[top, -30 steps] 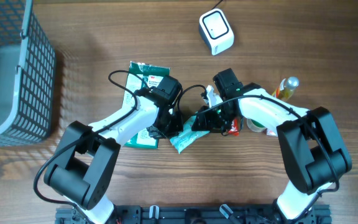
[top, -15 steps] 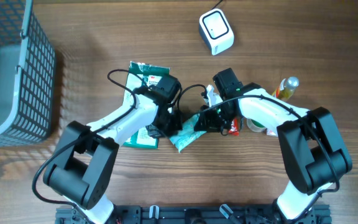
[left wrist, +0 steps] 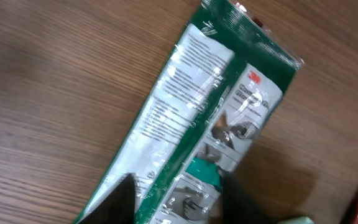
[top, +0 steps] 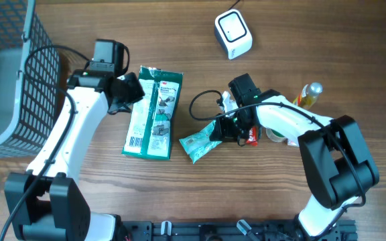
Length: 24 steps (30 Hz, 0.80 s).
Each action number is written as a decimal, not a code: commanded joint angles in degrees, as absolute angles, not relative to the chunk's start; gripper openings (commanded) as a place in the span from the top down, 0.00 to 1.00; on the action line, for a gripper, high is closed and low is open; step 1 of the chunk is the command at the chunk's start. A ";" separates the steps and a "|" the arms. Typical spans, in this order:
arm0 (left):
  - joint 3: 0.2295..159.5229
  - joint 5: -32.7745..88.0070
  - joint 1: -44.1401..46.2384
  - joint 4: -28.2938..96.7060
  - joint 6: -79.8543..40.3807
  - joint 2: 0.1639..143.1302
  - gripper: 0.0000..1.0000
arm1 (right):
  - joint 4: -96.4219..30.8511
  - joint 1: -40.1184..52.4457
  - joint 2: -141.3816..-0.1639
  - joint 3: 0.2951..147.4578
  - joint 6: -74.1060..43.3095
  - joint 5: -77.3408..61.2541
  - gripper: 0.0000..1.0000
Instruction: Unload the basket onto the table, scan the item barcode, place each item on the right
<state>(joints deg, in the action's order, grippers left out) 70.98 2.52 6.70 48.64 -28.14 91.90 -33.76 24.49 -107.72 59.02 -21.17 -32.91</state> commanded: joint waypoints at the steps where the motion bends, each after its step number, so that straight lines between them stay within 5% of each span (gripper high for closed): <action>1: 71.20 0.54 6.11 49.17 -26.79 91.94 0.00 | -33.34 24.64 -108.53 58.39 -22.70 -26.33 0.96; 24: 71.20 0.54 6.26 49.56 -26.79 91.94 0.00 | -34.54 24.64 -108.53 58.39 -22.70 -23.73 0.96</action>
<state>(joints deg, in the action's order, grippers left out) 70.98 1.32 6.26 49.52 -27.27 91.90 -33.85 24.71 -107.70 59.02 -21.85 -31.46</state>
